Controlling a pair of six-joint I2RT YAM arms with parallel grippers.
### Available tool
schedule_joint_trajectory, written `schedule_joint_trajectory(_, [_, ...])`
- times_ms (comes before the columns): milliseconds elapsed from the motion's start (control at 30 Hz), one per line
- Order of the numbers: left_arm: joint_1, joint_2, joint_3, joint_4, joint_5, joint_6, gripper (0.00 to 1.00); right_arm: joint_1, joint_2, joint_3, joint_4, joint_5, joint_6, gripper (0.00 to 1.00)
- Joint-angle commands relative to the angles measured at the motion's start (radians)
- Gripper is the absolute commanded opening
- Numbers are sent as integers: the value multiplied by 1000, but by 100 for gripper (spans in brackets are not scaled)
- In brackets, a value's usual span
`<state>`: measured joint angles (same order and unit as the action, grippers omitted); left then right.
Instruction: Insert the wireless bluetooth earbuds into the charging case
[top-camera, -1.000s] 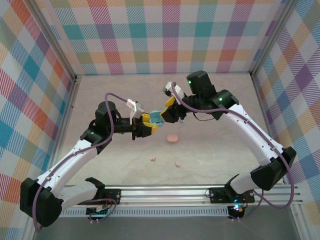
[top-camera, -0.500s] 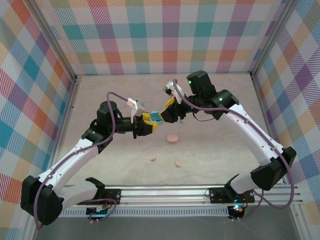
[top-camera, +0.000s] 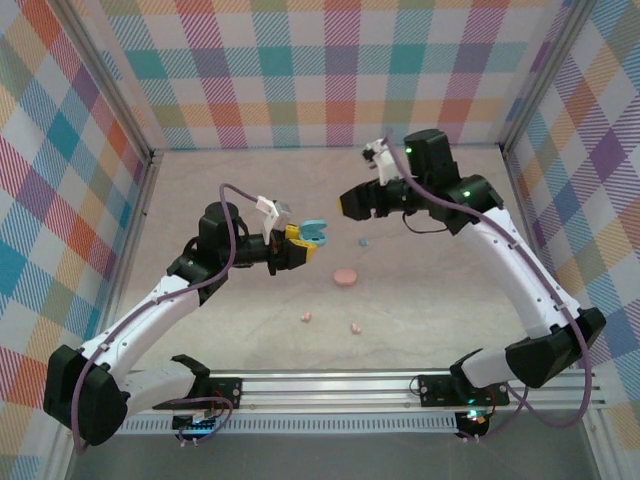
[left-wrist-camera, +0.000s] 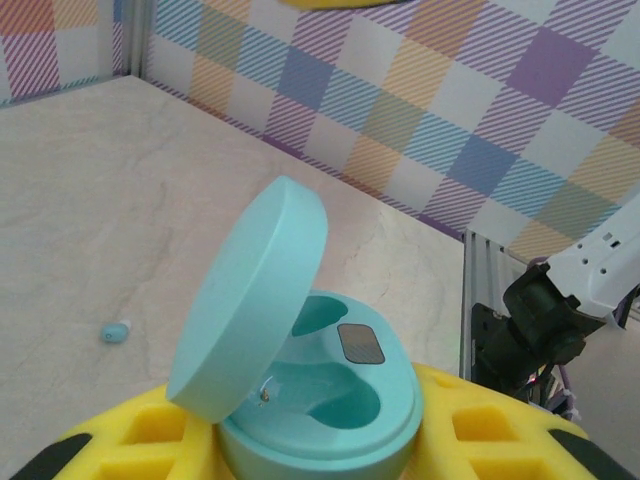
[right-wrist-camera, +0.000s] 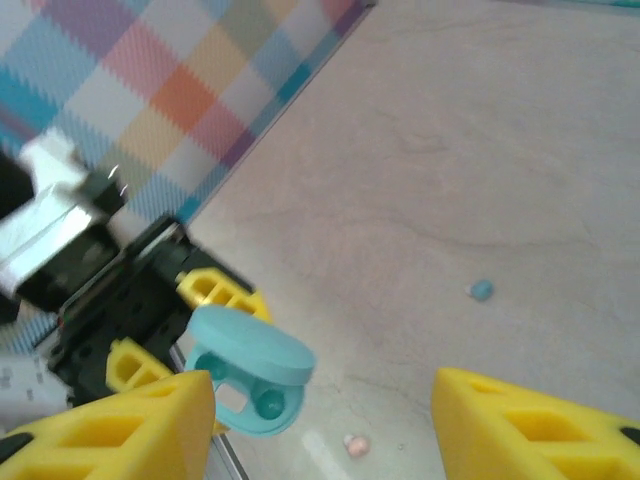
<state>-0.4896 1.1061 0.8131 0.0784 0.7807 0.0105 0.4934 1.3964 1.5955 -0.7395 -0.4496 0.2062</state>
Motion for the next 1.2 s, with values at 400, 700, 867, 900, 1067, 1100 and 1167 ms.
schedule_joint_trajectory(400, [-7,-17,-38,9,-41,-21,24,-66,103,-275,132,215,-11,50])
schedule_joint_trajectory(700, [-4,-40,-45,-11,-55,-15,24,-31,380,-185,127,334,-179,37])
schedule_joint_trajectory(867, [-3,-37,-45,-12,-54,-15,24,16,465,-173,151,466,-272,33])
schedule_joint_trajectory(900, [-3,-35,-44,-12,-54,-14,24,20,484,-165,146,479,-286,33])
schedule_joint_trajectory(1067, [0,-25,-38,-6,-48,-13,24,33,556,-130,130,525,-332,31])
schedule_joint_trajectory(1100, [0,-22,-36,-3,-47,-12,24,34,567,-125,130,531,-336,31])
schedule_joint_trajectory(1167, [-1,-14,-32,-3,-42,-12,24,35,587,-116,126,545,-344,31])
